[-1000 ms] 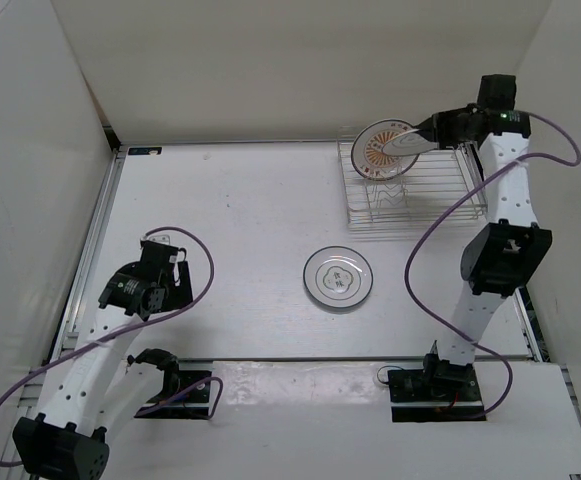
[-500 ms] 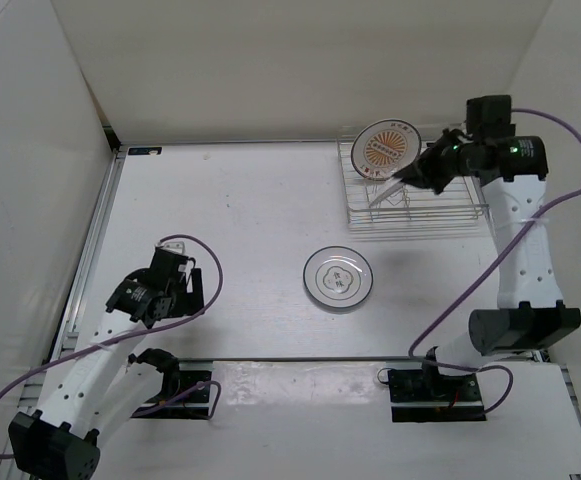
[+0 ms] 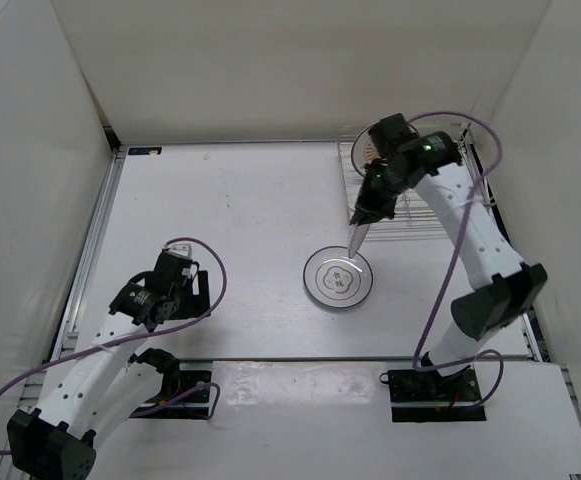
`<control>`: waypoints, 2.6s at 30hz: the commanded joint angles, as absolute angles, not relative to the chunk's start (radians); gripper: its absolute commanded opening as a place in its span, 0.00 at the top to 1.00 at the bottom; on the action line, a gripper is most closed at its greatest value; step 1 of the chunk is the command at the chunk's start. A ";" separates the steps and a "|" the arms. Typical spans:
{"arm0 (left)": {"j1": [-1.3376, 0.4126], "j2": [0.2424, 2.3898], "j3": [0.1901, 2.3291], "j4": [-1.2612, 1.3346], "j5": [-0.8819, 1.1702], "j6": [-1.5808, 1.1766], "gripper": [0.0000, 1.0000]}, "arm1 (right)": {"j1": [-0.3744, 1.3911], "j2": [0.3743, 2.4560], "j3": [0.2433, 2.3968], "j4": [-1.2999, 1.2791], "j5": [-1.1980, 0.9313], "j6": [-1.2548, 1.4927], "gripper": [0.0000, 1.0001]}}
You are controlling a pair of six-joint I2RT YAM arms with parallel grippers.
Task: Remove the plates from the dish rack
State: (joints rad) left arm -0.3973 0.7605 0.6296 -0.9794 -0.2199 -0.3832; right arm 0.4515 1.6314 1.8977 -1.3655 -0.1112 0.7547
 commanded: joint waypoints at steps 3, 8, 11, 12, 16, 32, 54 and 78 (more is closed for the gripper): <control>-0.402 0.767 0.649 -0.940 -0.201 -0.405 0.00 | 0.575 1.799 2.055 -1.580 -0.018 0.748 1.00; -0.403 0.762 0.675 -0.966 -0.233 -0.388 0.00 | 0.655 1.900 2.083 -1.640 0.032 0.793 1.00; -0.402 0.752 0.675 -0.989 -0.251 -0.380 0.00 | 0.670 1.916 2.060 -1.652 0.051 0.776 1.00; -0.403 0.743 0.672 -1.000 -0.262 -0.380 0.00 | 0.679 1.919 2.030 -1.652 0.057 0.773 1.00; -0.402 0.735 0.649 -1.005 -0.268 -0.383 0.00 | 0.704 1.939 1.994 -1.649 0.072 0.767 1.00; -0.411 0.713 0.604 -1.012 -0.272 -0.405 0.00 | 0.735 2.020 1.957 -1.654 0.101 0.730 1.00; -0.419 0.710 0.583 -1.009 -0.226 -0.416 0.00 | 0.879 1.990 1.755 -1.655 0.284 0.565 1.00; -0.420 0.704 0.630 -1.066 -0.213 -0.403 0.00 | 0.943 2.132 1.735 -1.654 0.342 0.526 0.49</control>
State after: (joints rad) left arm -0.4149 0.7185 0.5922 -1.0519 -0.2199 -0.4076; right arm 0.9440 2.1479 1.7081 -1.3327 0.3157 0.5312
